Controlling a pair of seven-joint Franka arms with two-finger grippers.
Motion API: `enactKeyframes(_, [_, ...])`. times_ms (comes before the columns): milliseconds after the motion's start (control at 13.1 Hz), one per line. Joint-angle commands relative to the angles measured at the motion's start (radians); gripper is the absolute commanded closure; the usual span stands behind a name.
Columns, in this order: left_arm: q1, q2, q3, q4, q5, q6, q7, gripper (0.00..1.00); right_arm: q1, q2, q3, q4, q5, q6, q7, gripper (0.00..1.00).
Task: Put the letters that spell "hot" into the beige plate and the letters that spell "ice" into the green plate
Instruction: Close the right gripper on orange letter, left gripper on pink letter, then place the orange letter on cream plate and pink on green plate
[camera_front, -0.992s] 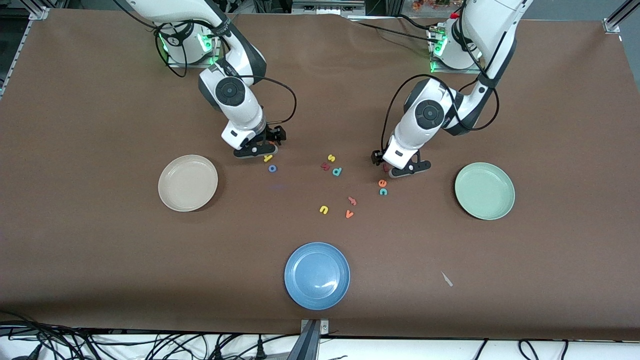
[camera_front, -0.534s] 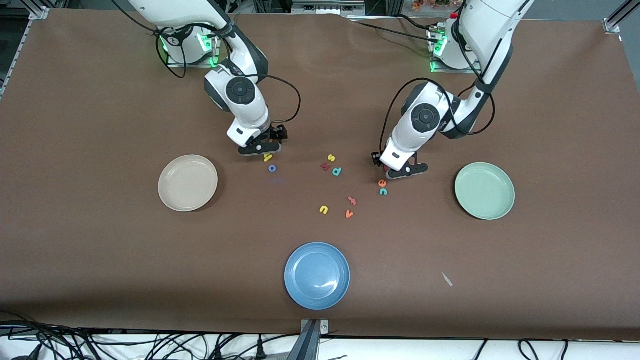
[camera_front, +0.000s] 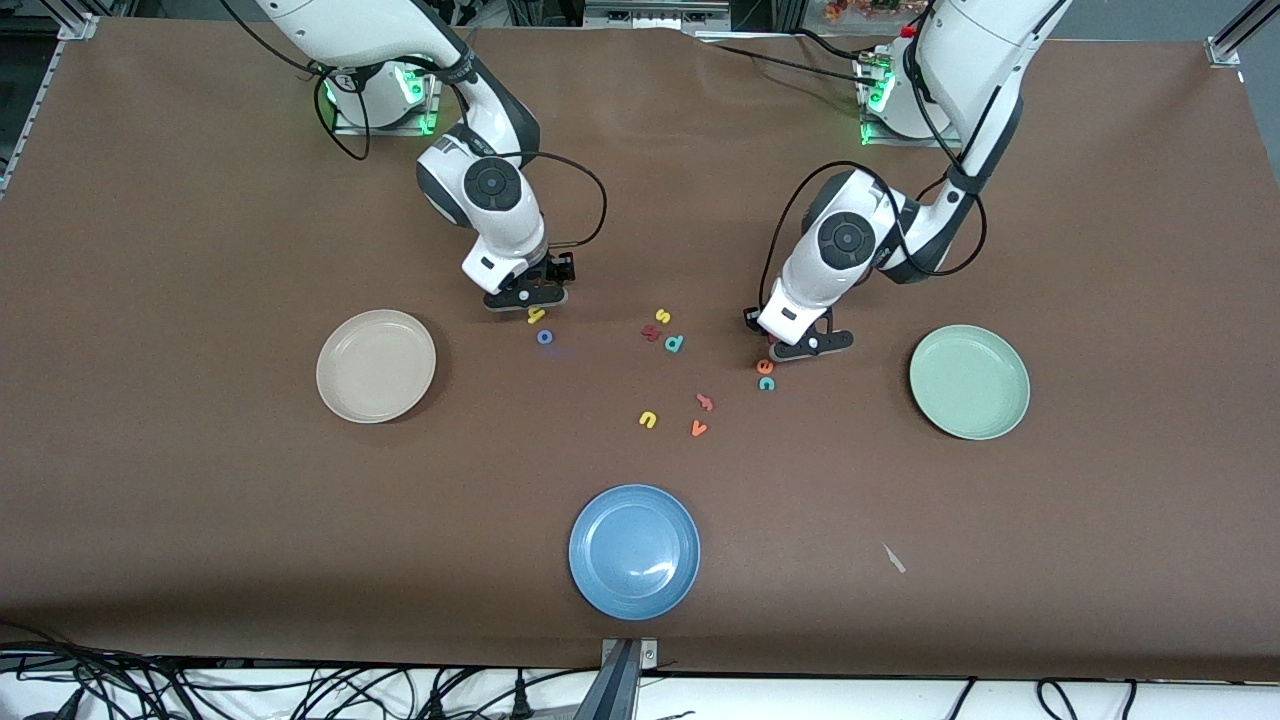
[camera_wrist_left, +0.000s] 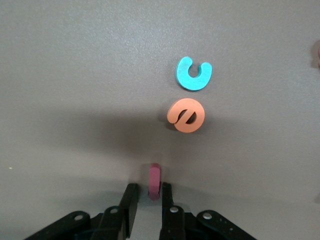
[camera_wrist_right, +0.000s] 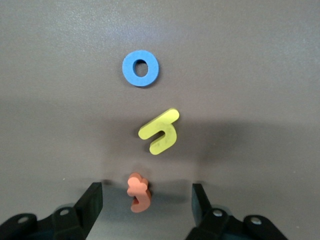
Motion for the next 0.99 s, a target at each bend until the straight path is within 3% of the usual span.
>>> enactKeyframes(0, [-0.002,0.008,0.005,0.016,0.028,0.002,-0.009,1.0,0.007,0.002,0.002,-0.006,-0.024,0.021,0.067,0.3])
enactKeyframes(305, [0.028,-0.097,0.005,0.017,0.028,-0.104,0.023,1.0,0.014,0.0,0.002,-0.008,-0.024,0.021,0.067,0.56])
enactKeyframes(534, [0.114,-0.208,0.001,0.054,0.026,-0.347,0.182,1.0,0.014,0.0,0.002,-0.008,-0.024,0.018,0.066,0.82])
enactKeyframes(687, [0.186,-0.22,0.002,0.097,0.026,-0.507,0.321,1.0,0.012,-0.003,0.002,-0.009,-0.024,0.015,0.064,0.91])
enactKeyframes(763, [0.235,-0.226,0.002,0.102,0.026,-0.535,0.398,1.0,0.012,-0.009,0.002,-0.009,-0.024,0.012,0.061,0.96])
enactKeyframes(916, [0.333,-0.222,0.004,0.1,0.028,-0.54,0.527,1.0,0.008,-0.052,0.0,-0.008,-0.024,-0.034,0.028,0.96])
